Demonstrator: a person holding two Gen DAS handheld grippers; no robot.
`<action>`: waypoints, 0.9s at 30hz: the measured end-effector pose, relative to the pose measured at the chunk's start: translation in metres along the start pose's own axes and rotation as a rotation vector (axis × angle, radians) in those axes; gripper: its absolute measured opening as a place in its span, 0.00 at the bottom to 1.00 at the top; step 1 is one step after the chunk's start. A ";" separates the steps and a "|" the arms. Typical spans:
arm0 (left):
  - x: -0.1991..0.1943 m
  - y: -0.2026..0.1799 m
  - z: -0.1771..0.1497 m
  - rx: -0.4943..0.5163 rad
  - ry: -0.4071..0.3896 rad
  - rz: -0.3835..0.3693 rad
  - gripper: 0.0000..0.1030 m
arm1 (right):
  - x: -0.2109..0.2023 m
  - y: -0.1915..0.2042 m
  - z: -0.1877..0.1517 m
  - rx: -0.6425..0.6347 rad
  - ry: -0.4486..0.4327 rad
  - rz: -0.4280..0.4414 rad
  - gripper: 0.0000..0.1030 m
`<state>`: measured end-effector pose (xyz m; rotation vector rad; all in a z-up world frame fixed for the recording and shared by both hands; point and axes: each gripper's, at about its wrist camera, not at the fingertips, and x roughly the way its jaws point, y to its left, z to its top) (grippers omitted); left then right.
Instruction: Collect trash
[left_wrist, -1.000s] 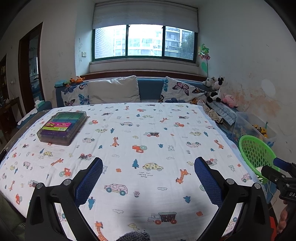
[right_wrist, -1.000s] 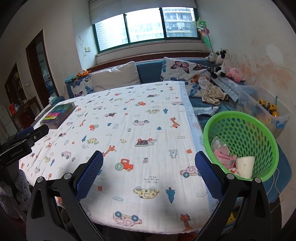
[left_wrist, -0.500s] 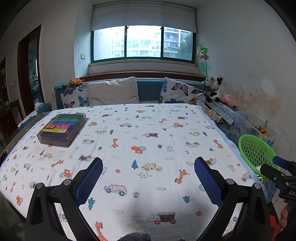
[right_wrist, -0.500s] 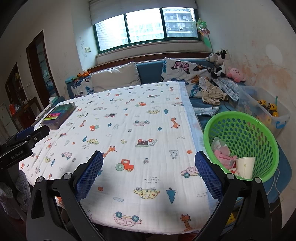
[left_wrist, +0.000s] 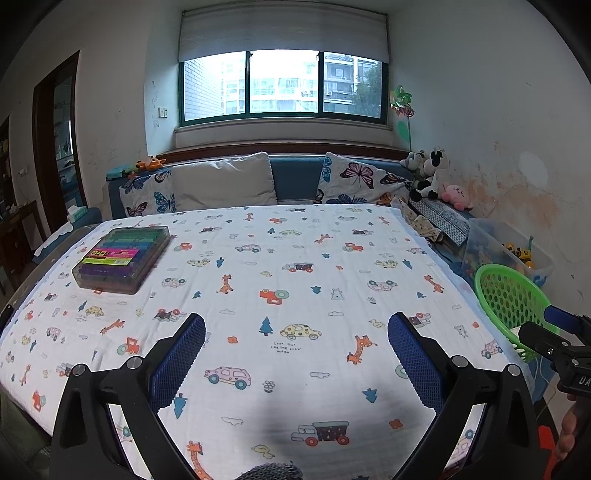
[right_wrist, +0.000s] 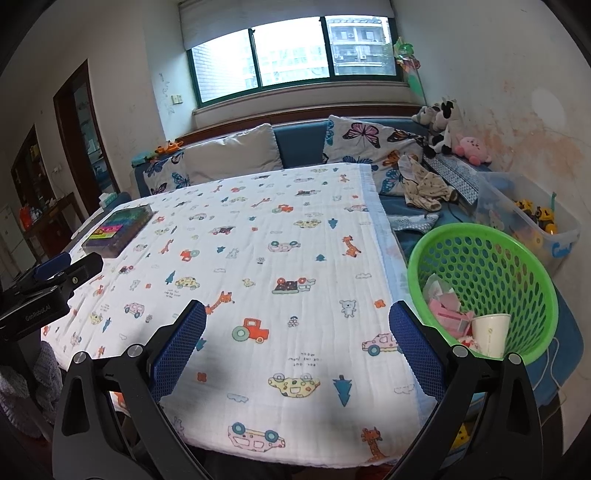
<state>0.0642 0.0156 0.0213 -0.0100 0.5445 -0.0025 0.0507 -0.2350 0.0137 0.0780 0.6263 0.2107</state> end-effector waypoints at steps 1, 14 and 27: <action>0.000 0.000 0.000 0.000 0.001 -0.002 0.93 | 0.000 0.000 0.000 0.001 0.000 0.002 0.96; 0.002 -0.002 -0.003 0.003 0.000 -0.012 0.93 | -0.001 0.000 0.000 0.001 -0.002 0.005 0.96; 0.003 -0.001 -0.005 0.003 0.002 -0.007 0.93 | 0.001 0.001 -0.001 0.000 0.001 0.011 0.96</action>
